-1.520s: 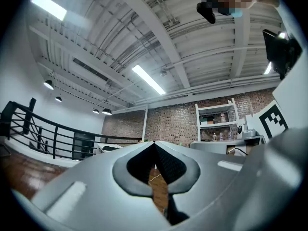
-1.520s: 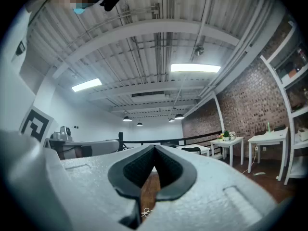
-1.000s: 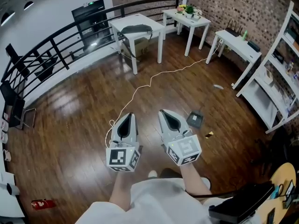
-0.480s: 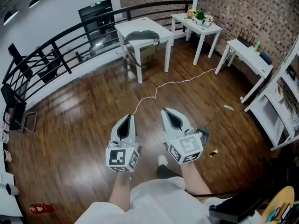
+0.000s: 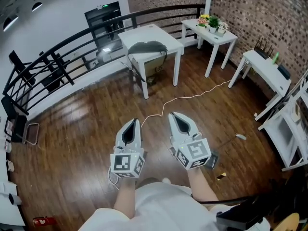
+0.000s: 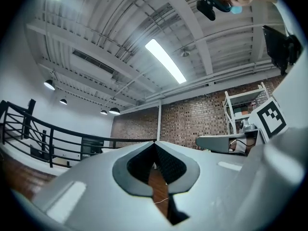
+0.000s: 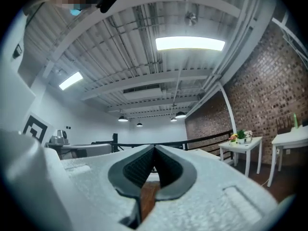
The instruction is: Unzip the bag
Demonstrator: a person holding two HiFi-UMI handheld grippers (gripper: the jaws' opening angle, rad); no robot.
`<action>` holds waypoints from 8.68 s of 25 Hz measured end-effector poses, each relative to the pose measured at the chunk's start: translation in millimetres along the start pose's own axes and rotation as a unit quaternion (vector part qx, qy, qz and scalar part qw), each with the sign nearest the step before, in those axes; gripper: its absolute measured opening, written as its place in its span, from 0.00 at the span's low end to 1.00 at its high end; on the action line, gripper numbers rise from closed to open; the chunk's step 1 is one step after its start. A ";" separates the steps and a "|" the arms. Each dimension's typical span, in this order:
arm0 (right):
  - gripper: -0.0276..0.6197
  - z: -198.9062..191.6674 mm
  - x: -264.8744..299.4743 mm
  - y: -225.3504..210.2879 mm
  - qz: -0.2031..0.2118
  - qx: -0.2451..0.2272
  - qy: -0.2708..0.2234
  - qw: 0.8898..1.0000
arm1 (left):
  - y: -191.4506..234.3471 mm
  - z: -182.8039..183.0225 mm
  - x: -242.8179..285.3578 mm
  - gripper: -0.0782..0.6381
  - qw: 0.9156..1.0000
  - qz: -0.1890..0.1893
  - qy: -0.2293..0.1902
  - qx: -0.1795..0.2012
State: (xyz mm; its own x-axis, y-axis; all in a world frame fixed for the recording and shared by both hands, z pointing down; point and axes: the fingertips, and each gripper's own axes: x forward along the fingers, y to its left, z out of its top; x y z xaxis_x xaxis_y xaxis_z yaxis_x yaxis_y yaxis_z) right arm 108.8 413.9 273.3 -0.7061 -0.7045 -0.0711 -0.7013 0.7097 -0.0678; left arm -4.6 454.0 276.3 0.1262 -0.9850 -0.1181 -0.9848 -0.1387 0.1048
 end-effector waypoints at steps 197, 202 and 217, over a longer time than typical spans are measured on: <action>0.03 -389.8 662.5 -531.9 -0.243 0.058 0.402 0.881 | 600.7 -345.2 691.2 0.15 0.956 0.044 0.278 -0.081; 0.03 -325.8 630.4 -474.9 -0.191 0.090 0.297 0.931 | 517.8 -292.1 665.2 0.13 0.973 0.020 0.223 -0.061; 0.03 -110.3 398.0 -305.9 -0.070 0.049 0.089 0.992 | 167.8 -101.8 474.7 0.13 0.995 -0.080 0.059 0.021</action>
State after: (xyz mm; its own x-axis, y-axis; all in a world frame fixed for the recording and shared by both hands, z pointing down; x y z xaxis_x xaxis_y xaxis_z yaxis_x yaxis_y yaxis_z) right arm 31.5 -83.8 375.4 -0.6154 -0.7786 0.1229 -0.7865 0.5962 -0.1613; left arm -97.8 -47.3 338.4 0.2925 -0.9562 -0.0139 -0.9547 -0.2929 0.0529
